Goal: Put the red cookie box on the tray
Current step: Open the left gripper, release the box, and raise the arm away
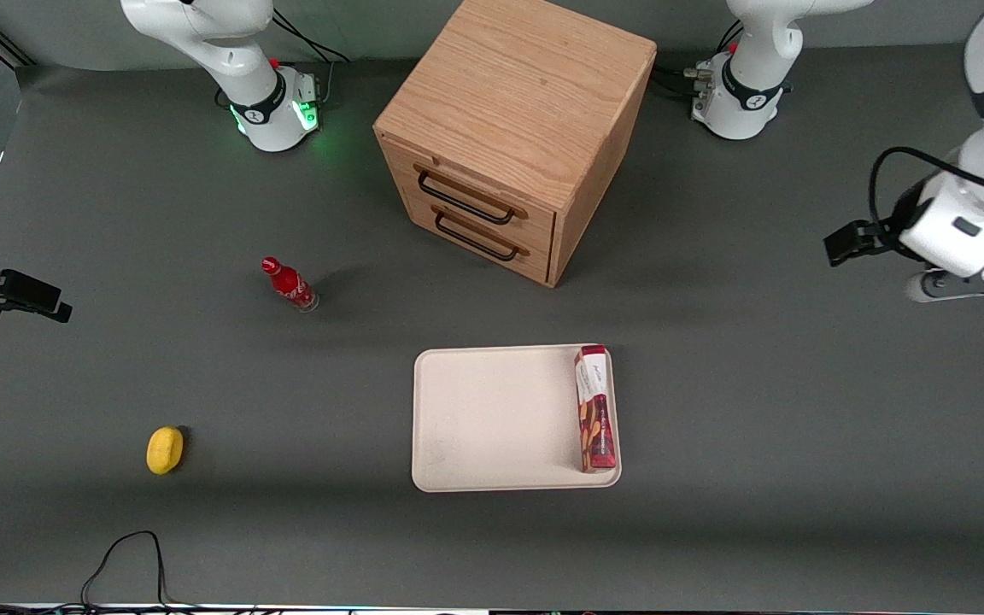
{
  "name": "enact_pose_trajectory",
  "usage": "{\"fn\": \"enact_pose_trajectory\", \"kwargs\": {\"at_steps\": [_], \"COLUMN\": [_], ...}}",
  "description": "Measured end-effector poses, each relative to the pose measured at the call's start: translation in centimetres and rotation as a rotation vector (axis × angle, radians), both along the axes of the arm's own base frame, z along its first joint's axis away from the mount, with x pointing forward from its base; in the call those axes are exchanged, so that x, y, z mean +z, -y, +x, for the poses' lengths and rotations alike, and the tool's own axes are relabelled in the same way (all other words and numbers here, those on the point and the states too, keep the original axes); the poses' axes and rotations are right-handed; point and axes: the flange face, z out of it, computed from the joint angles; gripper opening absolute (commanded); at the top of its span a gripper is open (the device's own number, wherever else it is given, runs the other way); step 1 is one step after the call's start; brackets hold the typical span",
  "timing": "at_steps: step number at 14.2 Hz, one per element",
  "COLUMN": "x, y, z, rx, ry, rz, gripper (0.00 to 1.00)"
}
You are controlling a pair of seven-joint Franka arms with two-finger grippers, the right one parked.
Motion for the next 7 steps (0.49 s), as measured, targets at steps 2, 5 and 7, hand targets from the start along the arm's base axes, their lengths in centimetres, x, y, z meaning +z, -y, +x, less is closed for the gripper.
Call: {"fn": "enact_pose_trajectory", "kwargs": {"at_steps": [2,5,7], "x": [0.2,0.6,1.0], "y": [-2.4,-3.8,-3.5], "z": [0.1,0.5,0.7], "rx": [0.002,0.005,-0.001], "ry": [0.009,0.044,0.057], "rz": [-0.011,-0.026,-0.029], "gripper": [1.0,1.0,1.0]}}
